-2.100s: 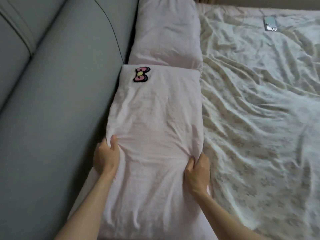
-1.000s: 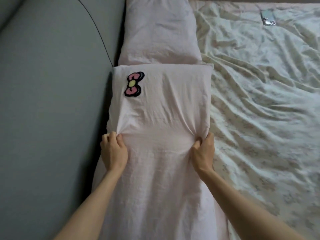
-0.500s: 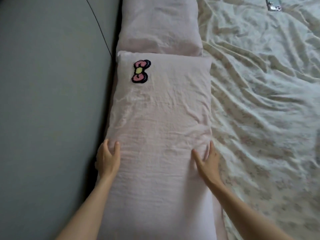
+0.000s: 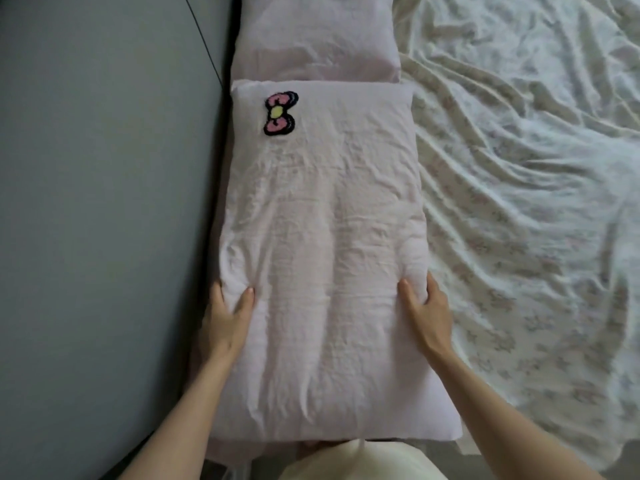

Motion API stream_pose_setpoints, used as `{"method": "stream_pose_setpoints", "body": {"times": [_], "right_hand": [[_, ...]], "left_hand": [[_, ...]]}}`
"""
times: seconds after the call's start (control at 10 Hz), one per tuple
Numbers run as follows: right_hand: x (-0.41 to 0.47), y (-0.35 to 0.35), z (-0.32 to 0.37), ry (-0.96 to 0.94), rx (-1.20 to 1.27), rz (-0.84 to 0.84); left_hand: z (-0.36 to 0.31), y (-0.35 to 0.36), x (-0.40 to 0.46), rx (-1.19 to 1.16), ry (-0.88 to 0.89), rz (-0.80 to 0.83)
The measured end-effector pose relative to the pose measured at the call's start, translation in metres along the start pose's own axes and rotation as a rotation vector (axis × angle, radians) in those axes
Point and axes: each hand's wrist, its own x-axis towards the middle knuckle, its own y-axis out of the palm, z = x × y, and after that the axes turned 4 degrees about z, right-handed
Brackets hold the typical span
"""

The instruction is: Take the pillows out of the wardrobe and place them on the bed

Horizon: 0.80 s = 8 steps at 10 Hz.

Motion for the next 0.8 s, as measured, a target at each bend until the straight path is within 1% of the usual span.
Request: {"method": "stream_pose_setpoints", "body": {"times": [0.1, 0.2, 0.3, 0.4, 0.5, 0.6, 0.7, 0.8], "right_hand": [[0.006, -0.010, -0.020, 0.120, -0.352, 0.151], [0.002, -0.011, -0.034, 0.094, -0.564, 0.077], [-0.012, -0.001, -0.018, -0.246, -0.597, 0.024], [-0.020, 0.017, -0.002, -0.421, -0.663, 0.190], [-0.022, 0.023, -0.006, -0.305, -0.701, 0.396], [-0.025, 0.009, -0.027, -0.172, -0.552, 0.408], [-0.038, -0.014, -0.041, 0.038, -0.421, 0.511], [-0.034, -0.047, -0.014, 0.129, -0.313, 0.505]], "left_hand": [[0.006, 0.012, 0.001, 0.092, -0.120, 0.159], [-0.001, 0.009, -0.003, 0.122, -0.068, 0.112], [-0.020, 0.016, -0.016, 0.259, 0.183, -0.047], [-0.042, 0.040, -0.032, 0.421, 0.345, 0.017], [-0.045, 0.066, -0.053, 0.484, 0.337, 0.136], [-0.033, 0.081, -0.074, 0.495, 0.264, 0.152], [-0.028, 0.080, -0.088, 0.510, 0.214, 0.164], [-0.034, 0.079, -0.093, 0.512, 0.197, 0.180]]}}
